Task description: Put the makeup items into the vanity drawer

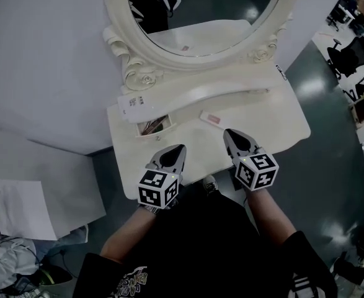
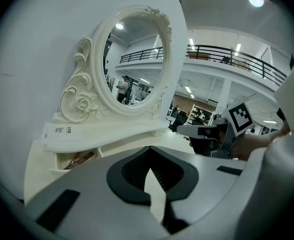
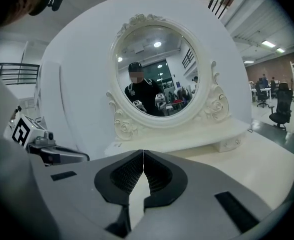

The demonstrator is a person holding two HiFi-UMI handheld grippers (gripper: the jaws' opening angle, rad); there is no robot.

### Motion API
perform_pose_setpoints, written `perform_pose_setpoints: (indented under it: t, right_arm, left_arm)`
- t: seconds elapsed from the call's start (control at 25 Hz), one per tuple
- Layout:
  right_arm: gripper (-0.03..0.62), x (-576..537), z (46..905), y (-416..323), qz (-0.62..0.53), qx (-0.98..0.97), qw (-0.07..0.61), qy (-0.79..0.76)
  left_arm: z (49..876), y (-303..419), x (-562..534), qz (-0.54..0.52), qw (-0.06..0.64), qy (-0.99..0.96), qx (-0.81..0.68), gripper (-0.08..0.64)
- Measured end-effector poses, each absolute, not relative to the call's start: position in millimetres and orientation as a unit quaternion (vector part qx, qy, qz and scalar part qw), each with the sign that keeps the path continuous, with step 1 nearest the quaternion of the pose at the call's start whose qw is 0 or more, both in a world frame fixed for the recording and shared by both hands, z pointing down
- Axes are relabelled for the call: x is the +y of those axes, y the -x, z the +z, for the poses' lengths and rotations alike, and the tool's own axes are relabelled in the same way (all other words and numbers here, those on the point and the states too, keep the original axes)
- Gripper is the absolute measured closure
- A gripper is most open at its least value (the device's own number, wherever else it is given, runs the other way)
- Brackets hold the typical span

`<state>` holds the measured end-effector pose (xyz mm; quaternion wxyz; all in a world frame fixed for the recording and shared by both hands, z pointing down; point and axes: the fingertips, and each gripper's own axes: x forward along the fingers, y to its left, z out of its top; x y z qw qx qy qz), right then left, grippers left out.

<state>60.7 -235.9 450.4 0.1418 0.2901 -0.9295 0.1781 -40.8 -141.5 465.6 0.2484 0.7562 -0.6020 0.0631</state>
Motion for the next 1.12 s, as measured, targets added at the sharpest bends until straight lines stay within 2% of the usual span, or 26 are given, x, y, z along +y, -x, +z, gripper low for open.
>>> perform_pose_setpoints:
  t: [0.52,0.64,0.72,0.96,1.12]
  right_arm:
    - [0.558,-294,526,-54,0.207,-0.933,0.211,-0.207]
    - [0.495,-307,544,-51,0.202,-0.933,0.234,-0.184]
    - [0.484,-314,557,-49,0.192,-0.933,0.253,-0.169]
    - [0.392,-326,600,-39,0.158,-0.927,0.323,-0.108]
    - [0.367,-330,622,-32,0.114,-0.922,0.363,-0.072]
  left_arm:
    - [504,23,-170,0.082,0.292,-0.709,-0.637,0.552]
    - [511,22,-176,0.083,0.300,-0.696,-0.647,0.552]
    - [517,21,-179,0.081,0.306,-0.686,-0.655,0.552]
    - [531,18,-183,0.074,0.323,-0.659,-0.676,0.552]
    - [538,22,-184,0.070,0.330,-0.639,-0.691,0.552]
